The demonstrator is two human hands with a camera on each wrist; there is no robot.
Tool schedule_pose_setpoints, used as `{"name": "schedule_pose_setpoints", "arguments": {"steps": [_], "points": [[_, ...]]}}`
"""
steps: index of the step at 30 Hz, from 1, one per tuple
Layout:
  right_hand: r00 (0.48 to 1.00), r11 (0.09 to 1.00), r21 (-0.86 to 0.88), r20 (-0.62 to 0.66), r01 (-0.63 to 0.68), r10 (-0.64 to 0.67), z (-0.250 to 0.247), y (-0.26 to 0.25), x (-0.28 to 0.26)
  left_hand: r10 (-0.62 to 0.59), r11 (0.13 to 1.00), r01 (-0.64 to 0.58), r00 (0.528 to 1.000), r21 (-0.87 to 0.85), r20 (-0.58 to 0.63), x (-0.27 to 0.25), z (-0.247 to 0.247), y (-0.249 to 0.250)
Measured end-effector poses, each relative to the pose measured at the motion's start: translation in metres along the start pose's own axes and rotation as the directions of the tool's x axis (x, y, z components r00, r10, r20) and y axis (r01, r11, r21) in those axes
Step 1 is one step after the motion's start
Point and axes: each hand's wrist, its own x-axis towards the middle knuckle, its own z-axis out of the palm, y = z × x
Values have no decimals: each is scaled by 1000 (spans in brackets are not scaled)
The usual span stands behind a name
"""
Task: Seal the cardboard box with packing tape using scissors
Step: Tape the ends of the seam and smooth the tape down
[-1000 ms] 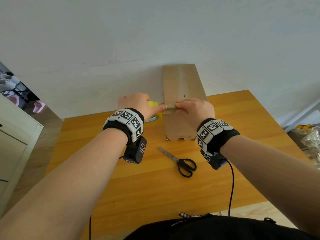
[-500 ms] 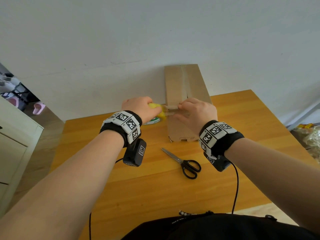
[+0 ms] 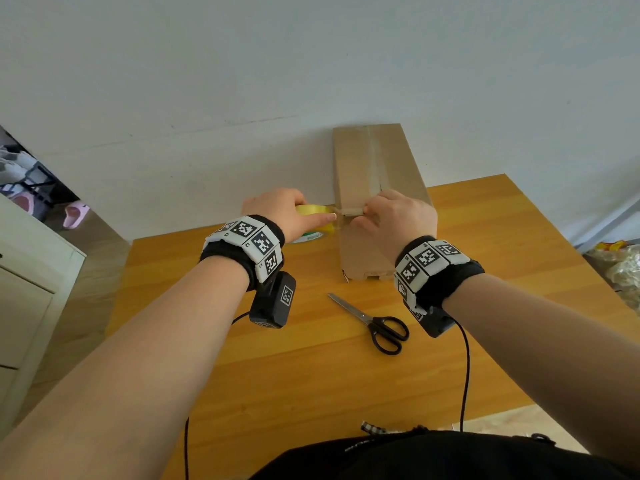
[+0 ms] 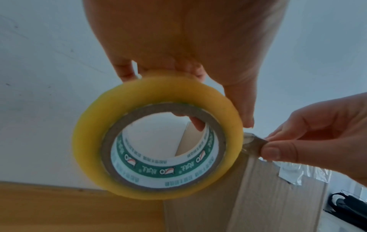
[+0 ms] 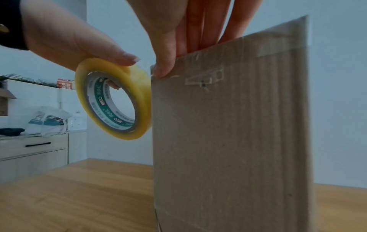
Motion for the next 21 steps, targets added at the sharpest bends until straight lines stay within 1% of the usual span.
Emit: {"name": "schedule_pose_setpoints", "arguments": {"steps": [3, 7, 9, 15, 16, 18, 21], "points": [[1000, 1000, 3, 8, -10, 10, -1, 0, 0, -31, 996, 32, 999, 86, -12, 0, -3, 1], [1000, 998, 51, -1, -23, 23, -2, 0, -1, -108, 973, 104, 994, 208, 11, -3, -5, -6], [1000, 998, 51, 0, -29, 29, -3, -1, -1, -110, 975, 106, 994, 194, 15, -3, -6, -8], [999, 998, 36, 28, -47, 46, -9, -5, -1, -76, 995, 74, 997, 74, 32, -2, -9, -10], [999, 999, 17, 37, -34, 34, -11, -6, 0, -80, 994, 77, 996, 71, 36, -2, -9, -11], [999, 999, -23, 41, 32, -31, -15, -8, 4, -91, 993, 88, 995, 73, 36, -1, -8, -12], [977, 978, 1, 38, 209, -209, -12, -11, 10, -117, 991, 114, 992, 67, 36, -2, -9, -12]]}}
